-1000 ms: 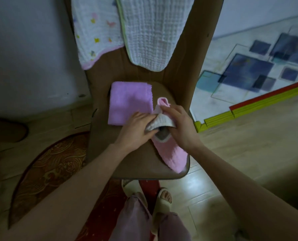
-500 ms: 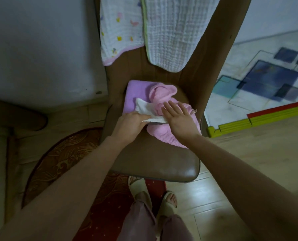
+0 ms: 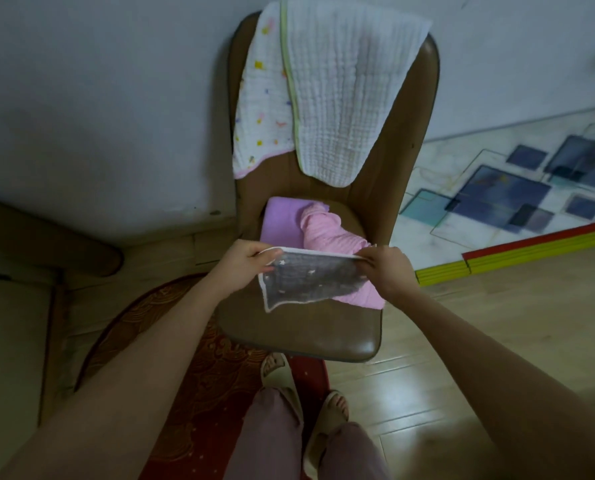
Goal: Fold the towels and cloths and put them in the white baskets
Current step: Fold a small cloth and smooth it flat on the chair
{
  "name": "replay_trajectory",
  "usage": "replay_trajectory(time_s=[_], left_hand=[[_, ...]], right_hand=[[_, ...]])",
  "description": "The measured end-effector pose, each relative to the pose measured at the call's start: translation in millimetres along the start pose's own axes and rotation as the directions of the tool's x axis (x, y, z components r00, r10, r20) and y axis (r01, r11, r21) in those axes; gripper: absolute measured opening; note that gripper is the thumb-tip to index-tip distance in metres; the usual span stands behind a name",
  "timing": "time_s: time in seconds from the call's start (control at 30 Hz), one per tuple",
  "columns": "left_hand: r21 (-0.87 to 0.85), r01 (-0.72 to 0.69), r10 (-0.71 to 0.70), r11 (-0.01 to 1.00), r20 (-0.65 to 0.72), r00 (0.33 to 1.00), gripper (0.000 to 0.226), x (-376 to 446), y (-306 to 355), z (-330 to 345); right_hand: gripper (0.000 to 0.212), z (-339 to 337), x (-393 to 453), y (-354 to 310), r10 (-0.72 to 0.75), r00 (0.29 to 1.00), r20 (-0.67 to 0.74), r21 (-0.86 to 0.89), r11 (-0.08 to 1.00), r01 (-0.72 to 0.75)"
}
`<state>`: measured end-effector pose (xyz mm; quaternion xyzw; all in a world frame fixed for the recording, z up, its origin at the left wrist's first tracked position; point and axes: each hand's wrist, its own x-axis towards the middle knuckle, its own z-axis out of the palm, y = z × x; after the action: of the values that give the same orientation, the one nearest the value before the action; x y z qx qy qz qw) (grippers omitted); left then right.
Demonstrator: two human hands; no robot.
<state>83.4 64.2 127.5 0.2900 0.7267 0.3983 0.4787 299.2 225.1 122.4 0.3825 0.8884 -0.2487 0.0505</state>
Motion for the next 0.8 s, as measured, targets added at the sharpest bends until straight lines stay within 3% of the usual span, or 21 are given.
replay_trajectory(time_s=[0.13,0.3,0.43,0.57,0.67,0.8], left_hand=[[-0.031,0.013,-0.017,0.999,-0.143,0.990,0.019,-13.0,4.8,1.9],[0.076,0.060,-0.040,0.995,-0.241,0.970,0.023,-25.9,-8.9,5.2],[0.136,-0.033,0.074,0.990,-0.309,0.948,0.020,-26.9,1.3,1.7],[0.160,-0.173,0.220,0.972,-0.355,0.909,0.019,-21.1,5.2,-8.5],[0.241,-0.191,0.258,0.952,-0.286,0.923,0.025,-23.0,-17.4,-9.8],[0.398,-0.196,0.239,0.896,-0.061,0.969,0.025,-27.0,-79.7,-3.7]], right_hand=[[0.020,-18.5,-6.5,-12.8,0.087,0.981,-0.173,0.070,0.995,-0.076],[0.028,-13.3,-12.1,-21.6,0.035,0.993,-0.111,0.334,0.942,0.004],[0.032,-7.4,-13.4,-26.8,0.001,0.981,-0.193,0.298,0.953,0.057],[0.033,2.1,-7.8,-26.6,-0.160,0.937,-0.311,0.169,0.961,0.221],[0.033,29.8,-18.5,-20.0,-0.225,0.929,-0.293,0.058,0.966,0.252],[0.032,94.7,-41.1,-6.9,-0.218,0.960,-0.174,0.003,0.975,0.222]])
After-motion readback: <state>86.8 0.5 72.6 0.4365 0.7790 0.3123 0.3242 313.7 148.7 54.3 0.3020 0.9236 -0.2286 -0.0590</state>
